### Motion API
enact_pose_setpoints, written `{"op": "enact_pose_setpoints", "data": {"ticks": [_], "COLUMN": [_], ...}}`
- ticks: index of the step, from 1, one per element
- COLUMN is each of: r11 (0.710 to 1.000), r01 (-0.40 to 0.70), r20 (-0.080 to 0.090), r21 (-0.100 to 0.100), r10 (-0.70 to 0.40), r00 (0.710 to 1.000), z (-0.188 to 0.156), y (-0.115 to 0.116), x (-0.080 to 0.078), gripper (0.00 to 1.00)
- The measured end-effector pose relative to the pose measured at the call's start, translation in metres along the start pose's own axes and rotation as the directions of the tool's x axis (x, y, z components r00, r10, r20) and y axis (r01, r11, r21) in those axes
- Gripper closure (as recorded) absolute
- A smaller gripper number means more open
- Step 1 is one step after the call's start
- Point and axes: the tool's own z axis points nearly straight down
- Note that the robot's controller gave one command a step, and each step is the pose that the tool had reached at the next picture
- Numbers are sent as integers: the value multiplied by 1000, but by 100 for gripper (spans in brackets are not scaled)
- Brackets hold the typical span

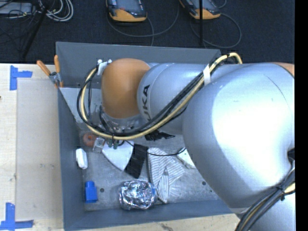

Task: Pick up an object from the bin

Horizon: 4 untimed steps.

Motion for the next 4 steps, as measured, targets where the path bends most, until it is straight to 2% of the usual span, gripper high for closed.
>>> {"op": "enact_pose_setpoints", "data": {"ticks": [1, 4], "r11": [1000, 1000], "r01": [2, 0], "r20": [-3, 1], "r21": [10, 10], "r10": [-2, 0], "r00": [1000, 1000], "z": [-17, -72], "y": [-2, -2], "x": [1, 0], "gripper": [100, 100]}}
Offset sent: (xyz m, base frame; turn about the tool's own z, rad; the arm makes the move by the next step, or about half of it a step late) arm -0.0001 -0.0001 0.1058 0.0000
